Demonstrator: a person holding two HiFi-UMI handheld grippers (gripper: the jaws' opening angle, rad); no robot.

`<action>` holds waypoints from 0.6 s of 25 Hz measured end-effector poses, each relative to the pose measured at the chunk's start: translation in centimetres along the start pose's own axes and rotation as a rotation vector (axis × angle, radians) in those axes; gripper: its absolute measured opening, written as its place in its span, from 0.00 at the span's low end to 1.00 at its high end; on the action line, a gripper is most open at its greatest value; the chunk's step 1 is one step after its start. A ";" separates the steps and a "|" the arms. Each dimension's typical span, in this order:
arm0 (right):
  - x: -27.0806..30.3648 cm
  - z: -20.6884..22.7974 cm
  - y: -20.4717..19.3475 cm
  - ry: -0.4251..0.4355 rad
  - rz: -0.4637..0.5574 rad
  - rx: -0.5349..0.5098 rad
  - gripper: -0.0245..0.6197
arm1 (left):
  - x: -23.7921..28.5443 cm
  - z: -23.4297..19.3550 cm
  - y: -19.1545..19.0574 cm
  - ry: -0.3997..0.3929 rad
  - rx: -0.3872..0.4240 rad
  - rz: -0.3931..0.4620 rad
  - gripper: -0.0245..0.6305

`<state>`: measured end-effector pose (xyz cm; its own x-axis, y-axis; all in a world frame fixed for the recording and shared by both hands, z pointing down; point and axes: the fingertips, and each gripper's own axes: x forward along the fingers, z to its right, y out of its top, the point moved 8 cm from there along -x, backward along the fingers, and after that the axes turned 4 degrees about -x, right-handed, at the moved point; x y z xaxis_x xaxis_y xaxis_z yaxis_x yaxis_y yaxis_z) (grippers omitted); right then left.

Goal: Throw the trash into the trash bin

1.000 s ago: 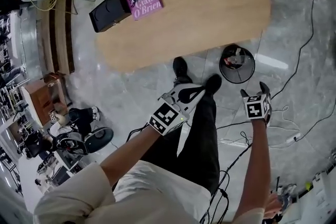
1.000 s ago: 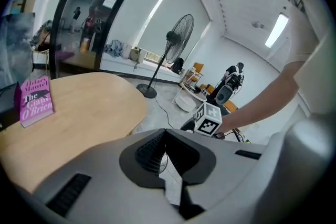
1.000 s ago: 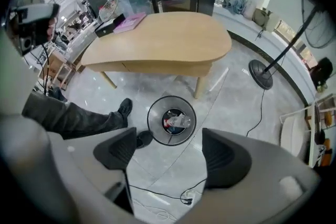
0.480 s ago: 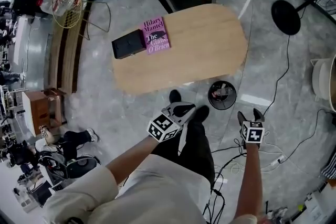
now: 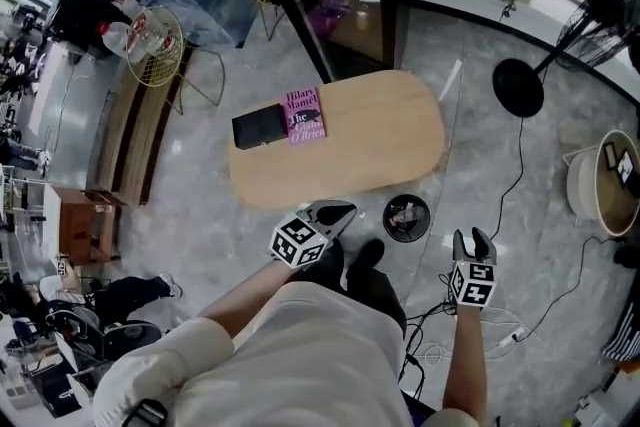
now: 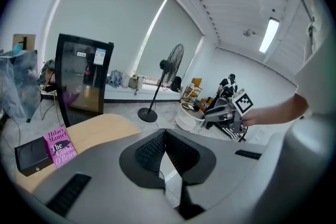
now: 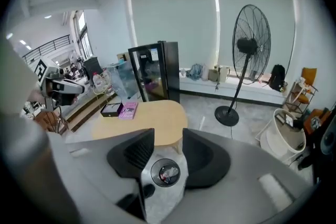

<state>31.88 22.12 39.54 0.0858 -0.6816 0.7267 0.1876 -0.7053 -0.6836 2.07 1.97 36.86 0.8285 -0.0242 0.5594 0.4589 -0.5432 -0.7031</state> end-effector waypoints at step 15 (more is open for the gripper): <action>-12.9 -4.3 10.6 -0.075 0.321 -0.019 0.16 | -8.8 2.9 9.1 -0.040 0.077 0.146 0.05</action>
<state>28.54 22.59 22.67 0.2097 -0.8540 0.4761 0.1215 -0.4604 -0.8794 -0.15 -0.35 24.26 0.8997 -0.0636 0.4319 0.3546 -0.4705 -0.8080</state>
